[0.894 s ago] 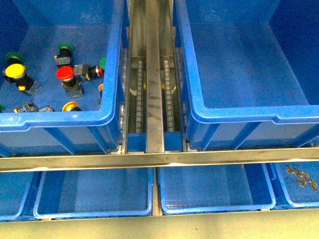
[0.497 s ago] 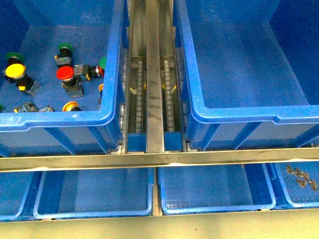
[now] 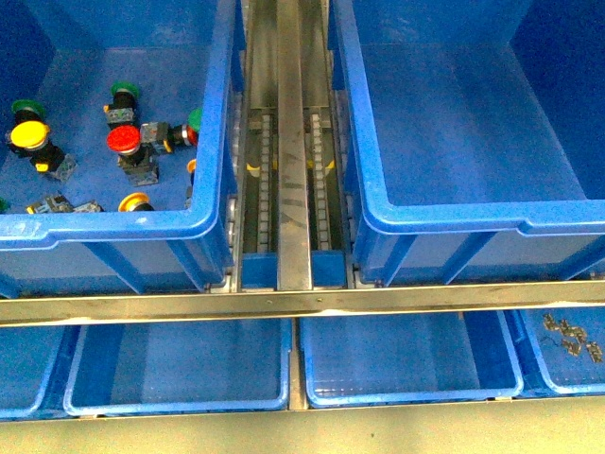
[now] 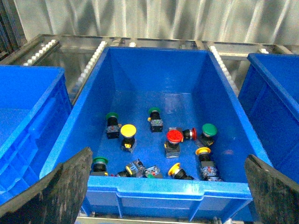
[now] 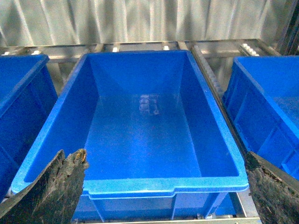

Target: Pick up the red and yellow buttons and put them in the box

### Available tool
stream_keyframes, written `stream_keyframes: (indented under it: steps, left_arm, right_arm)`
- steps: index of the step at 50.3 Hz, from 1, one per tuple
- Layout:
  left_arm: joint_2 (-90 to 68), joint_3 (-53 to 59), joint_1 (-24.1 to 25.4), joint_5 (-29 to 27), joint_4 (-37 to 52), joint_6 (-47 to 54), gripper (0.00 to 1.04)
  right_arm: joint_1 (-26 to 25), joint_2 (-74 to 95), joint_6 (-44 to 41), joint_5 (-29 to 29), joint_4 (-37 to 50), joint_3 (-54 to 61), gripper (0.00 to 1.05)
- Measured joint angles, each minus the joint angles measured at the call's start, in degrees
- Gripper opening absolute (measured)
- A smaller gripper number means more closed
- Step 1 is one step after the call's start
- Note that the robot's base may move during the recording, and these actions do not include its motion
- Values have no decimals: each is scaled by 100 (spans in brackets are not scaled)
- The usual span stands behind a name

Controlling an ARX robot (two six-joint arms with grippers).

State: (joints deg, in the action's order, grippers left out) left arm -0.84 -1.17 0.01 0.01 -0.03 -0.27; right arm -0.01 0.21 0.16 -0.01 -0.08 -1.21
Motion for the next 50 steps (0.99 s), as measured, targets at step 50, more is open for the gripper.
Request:
stream_keyframes:
  steps: [50]
  left_arm:
    - [0, 0, 0, 0, 0, 0, 97]
  right_arm:
    - [0, 0, 0, 2, 0, 0, 99]
